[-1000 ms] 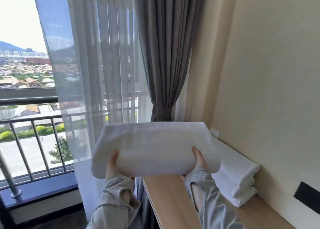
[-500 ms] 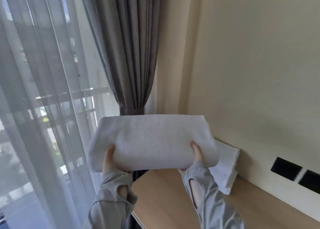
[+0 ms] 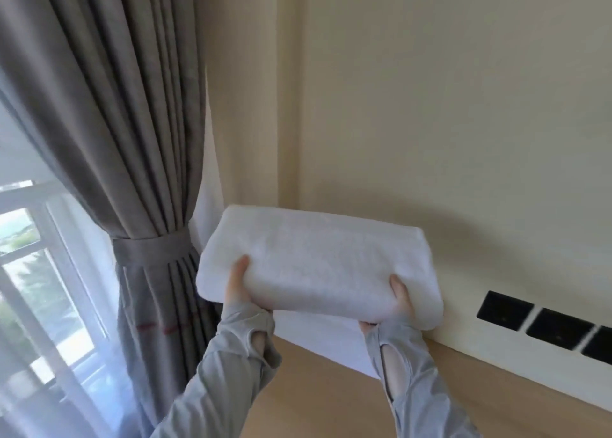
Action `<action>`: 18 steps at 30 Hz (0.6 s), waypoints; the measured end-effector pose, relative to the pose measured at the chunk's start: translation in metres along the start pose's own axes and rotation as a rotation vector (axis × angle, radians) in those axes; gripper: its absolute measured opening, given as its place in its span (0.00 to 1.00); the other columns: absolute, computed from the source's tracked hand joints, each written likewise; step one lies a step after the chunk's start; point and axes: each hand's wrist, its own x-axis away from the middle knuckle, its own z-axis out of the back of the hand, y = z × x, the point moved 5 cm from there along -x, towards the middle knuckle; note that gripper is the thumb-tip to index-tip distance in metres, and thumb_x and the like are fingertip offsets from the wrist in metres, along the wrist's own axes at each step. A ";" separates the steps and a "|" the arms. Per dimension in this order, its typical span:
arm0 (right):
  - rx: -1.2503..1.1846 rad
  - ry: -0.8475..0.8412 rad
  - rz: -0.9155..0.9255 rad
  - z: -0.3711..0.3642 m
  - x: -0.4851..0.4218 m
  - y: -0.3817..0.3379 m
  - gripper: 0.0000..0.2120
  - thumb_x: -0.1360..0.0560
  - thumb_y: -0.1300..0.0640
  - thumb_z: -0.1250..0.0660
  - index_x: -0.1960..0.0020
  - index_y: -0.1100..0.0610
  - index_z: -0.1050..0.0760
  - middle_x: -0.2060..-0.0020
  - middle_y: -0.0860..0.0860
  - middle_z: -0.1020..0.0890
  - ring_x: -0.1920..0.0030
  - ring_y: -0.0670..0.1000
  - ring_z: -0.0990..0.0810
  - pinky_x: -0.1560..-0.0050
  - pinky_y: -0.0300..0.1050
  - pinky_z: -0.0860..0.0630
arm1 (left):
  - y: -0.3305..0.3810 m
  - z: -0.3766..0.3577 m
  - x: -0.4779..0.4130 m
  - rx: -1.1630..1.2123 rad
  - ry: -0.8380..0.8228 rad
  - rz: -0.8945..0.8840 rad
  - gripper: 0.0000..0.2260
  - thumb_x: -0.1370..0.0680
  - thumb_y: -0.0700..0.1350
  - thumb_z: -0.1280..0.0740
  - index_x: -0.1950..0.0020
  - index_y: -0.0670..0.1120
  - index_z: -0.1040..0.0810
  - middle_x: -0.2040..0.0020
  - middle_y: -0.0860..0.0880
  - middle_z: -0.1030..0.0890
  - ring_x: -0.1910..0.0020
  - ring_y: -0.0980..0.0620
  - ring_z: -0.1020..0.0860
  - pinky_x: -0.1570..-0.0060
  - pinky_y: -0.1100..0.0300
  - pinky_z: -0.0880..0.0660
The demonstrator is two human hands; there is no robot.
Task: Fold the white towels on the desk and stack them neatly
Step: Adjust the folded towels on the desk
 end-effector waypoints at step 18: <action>-0.176 0.334 0.173 0.014 -0.126 -0.003 0.27 0.23 0.49 0.38 0.27 0.58 0.38 0.31 0.57 0.30 0.32 0.58 0.30 0.38 0.53 0.27 | -0.072 -0.083 -0.164 -0.199 -0.166 0.254 0.23 0.32 0.50 0.26 0.40 0.49 0.29 0.46 0.47 0.21 0.48 0.44 0.22 0.44 0.45 0.25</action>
